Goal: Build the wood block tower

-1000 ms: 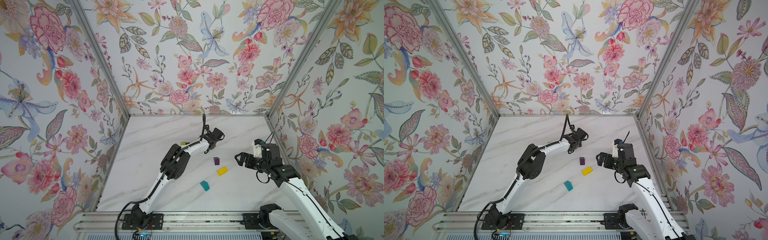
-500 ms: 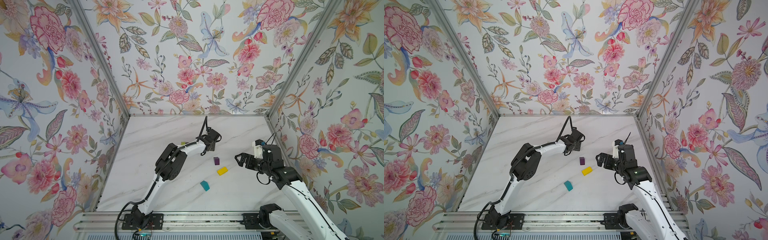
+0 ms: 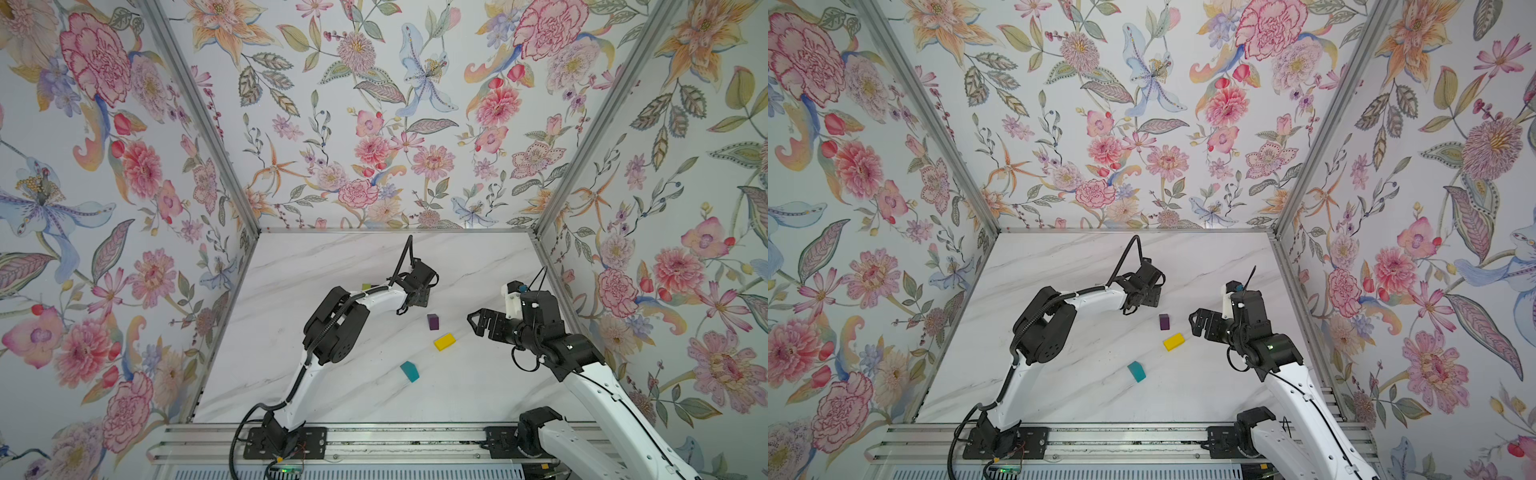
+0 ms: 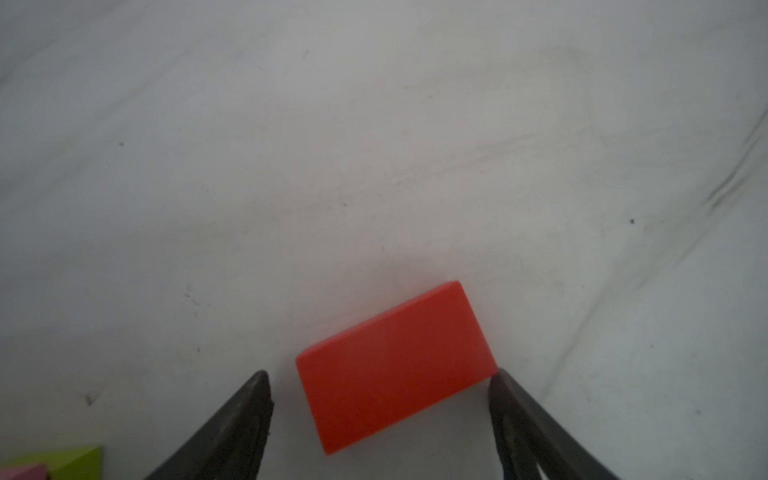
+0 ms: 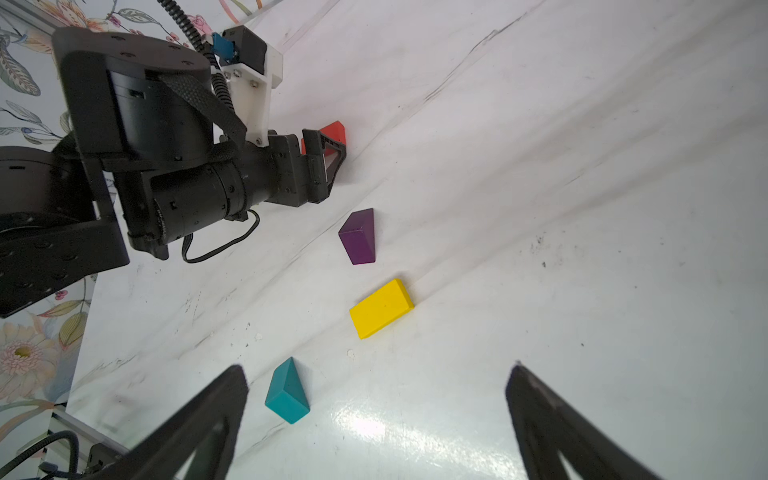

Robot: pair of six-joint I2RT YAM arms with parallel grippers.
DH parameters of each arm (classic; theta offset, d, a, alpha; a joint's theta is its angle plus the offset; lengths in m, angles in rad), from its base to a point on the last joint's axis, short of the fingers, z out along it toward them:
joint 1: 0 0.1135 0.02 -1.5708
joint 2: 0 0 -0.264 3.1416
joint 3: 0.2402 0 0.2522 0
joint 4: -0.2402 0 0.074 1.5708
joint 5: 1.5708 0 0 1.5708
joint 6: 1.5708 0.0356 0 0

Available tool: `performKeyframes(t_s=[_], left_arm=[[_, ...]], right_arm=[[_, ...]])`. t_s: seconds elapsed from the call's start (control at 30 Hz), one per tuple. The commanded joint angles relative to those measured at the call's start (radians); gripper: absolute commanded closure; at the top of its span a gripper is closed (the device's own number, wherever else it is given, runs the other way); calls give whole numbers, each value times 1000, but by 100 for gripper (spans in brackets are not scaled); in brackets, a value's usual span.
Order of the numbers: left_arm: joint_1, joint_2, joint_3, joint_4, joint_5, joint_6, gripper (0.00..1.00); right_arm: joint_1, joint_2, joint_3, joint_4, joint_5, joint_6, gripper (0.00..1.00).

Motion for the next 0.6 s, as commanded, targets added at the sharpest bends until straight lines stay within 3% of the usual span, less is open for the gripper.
performKeyframes(t_s=[0.0,0.17,0.57], left_arm=[[1,-15,-61,-54,-30,-71,17],[-24,-16,-75,-27,-41,-141,17],[-71,57,60,-65,-68,-272,15]], right_arm=[[11,1,29,-23,22,5,1],[14,9,35,-28,23,-11,1],[5,8,49,-41,28,-57,1]])
